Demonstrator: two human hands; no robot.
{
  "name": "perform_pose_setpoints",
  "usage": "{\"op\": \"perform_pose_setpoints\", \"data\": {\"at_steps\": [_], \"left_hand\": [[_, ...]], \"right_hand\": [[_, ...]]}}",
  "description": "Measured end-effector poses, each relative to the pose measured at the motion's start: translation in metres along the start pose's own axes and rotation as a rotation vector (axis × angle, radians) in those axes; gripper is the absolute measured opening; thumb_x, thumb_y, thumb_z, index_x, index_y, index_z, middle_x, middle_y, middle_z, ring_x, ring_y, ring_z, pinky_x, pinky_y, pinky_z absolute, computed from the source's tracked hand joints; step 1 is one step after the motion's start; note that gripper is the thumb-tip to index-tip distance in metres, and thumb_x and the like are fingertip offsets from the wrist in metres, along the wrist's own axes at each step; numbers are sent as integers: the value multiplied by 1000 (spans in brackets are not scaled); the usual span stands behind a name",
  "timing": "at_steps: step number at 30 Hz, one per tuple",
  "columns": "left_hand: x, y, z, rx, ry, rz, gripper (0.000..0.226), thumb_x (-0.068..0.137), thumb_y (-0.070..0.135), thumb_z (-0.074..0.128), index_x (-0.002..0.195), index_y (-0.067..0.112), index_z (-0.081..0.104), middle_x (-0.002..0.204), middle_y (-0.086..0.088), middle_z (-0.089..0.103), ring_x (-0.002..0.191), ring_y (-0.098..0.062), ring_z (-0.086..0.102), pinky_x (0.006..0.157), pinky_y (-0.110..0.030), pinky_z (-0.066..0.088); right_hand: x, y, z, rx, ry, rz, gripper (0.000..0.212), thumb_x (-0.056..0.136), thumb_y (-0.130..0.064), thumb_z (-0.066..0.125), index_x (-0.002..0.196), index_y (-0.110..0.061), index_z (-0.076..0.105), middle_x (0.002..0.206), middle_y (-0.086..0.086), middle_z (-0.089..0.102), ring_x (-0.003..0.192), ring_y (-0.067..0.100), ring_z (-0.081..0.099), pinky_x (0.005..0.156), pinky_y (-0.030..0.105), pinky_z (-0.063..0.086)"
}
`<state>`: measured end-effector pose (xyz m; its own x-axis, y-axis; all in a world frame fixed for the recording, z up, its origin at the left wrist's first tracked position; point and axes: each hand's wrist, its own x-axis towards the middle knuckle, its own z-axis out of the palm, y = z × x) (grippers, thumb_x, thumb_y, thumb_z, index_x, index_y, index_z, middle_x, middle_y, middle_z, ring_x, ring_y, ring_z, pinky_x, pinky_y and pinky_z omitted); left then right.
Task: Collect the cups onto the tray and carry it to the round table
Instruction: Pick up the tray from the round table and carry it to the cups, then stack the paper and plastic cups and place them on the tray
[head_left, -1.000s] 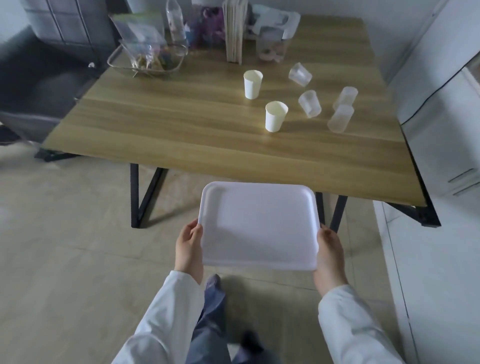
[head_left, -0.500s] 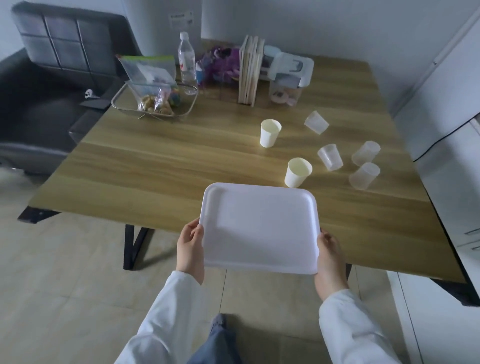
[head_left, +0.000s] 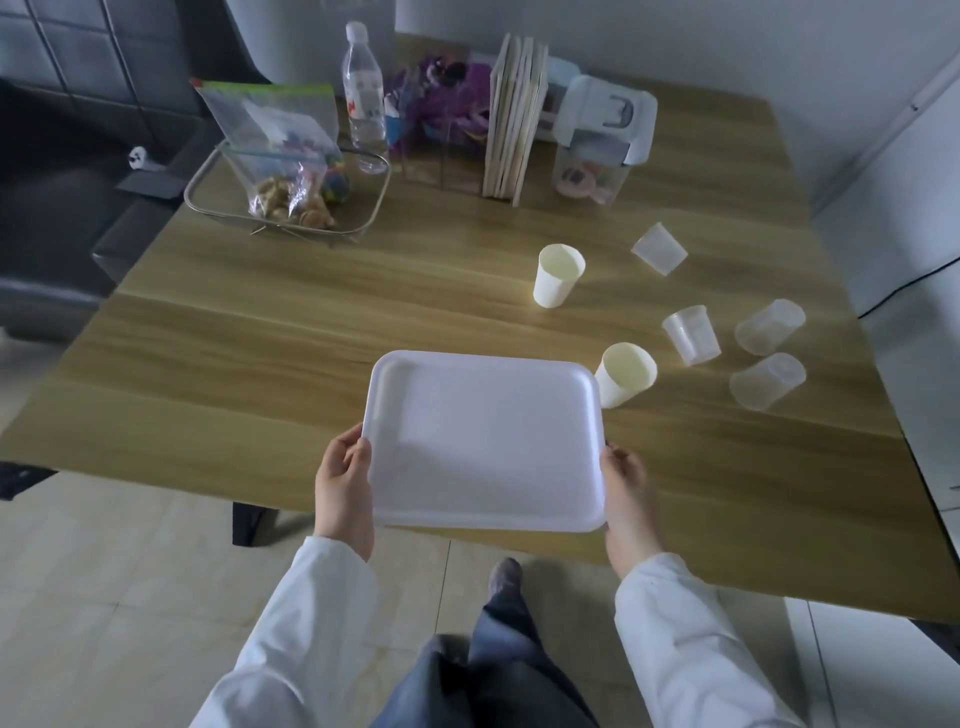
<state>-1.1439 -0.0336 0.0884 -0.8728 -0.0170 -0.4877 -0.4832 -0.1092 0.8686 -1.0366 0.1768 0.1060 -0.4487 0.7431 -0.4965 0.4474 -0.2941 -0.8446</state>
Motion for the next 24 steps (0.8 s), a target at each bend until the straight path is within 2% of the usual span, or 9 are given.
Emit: {"op": "perform_pose_setpoints", "data": {"at_steps": [1, 3, 6, 8, 11, 15, 18, 24], "left_hand": [[4, 1, 1, 7, 6, 4, 18, 93, 19, 44, 102, 24, 59, 90, 4, 61, 93, -24, 53, 85, -41, 43], [15, 3, 6, 26, 18, 15, 19, 93, 20, 44, 97, 29, 60, 90, 4, 62, 92, -24, 54, 86, -43, 44], [30, 6, 15, 45, 40, 24, 18, 94, 19, 44, 101, 25, 59, 89, 3, 61, 91, -25, 53, 85, -42, 43], [40, 5, 22, 52, 67, 26, 19, 94, 18, 44, 107, 18, 58, 87, 2, 61, 90, -25, 53, 85, -41, 43], [50, 1, 31, 67, 112, 25, 21, 94, 17, 44, 110, 15, 57, 88, 1, 60, 90, -24, 52, 83, -40, 42], [61, -5, 45, 73, 165, 0, 21, 94, 18, 44, 110, 19, 57, 88, 3, 59, 93, -25, 51, 83, -39, 41], [66, -8, 55, 55, 186, -18, 19, 94, 17, 44, 108, 19, 57, 88, 3, 59, 93, -24, 50, 83, -38, 40], [70, -9, 66, 58, 184, -56, 18, 95, 17, 43, 108, 19, 55, 90, 2, 59, 91, -24, 51, 82, -37, 41]], "right_hand": [[5, -3, 0, -6, 11, -18, 13, 90, -27, 47, 98, -20, 54, 89, -2, 60, 81, 17, 56, 63, 27, 43], [22, -14, -2, -21, 70, -99, 16, 87, -29, 53, 99, -19, 55, 96, 0, 60, 86, 17, 57, 74, 31, 47], [55, -30, -10, -80, 159, -235, 36, 82, -28, 62, 112, -12, 51, 112, 3, 58, 95, 16, 56, 85, 32, 45], [80, -36, -16, -190, 180, -298, 47, 77, -30, 67, 117, -12, 47, 121, 7, 53, 108, 21, 52, 91, 34, 43], [109, -42, -21, -364, 153, -356, 66, 70, -30, 74, 125, -15, 41, 129, 9, 44, 121, 25, 39, 95, 34, 35], [133, -46, -20, -547, 59, -434, 85, 63, -27, 80, 134, -13, 35, 131, 13, 43, 124, 29, 32, 102, 41, 32], [144, -42, -19, -588, 13, -453, 89, 61, -27, 82, 135, -11, 34, 132, 13, 44, 123, 29, 37, 103, 40, 34], [158, -40, -19, -550, 15, -424, 83, 62, -24, 81, 131, -10, 38, 127, 15, 45, 120, 29, 41, 100, 38, 38]]}}
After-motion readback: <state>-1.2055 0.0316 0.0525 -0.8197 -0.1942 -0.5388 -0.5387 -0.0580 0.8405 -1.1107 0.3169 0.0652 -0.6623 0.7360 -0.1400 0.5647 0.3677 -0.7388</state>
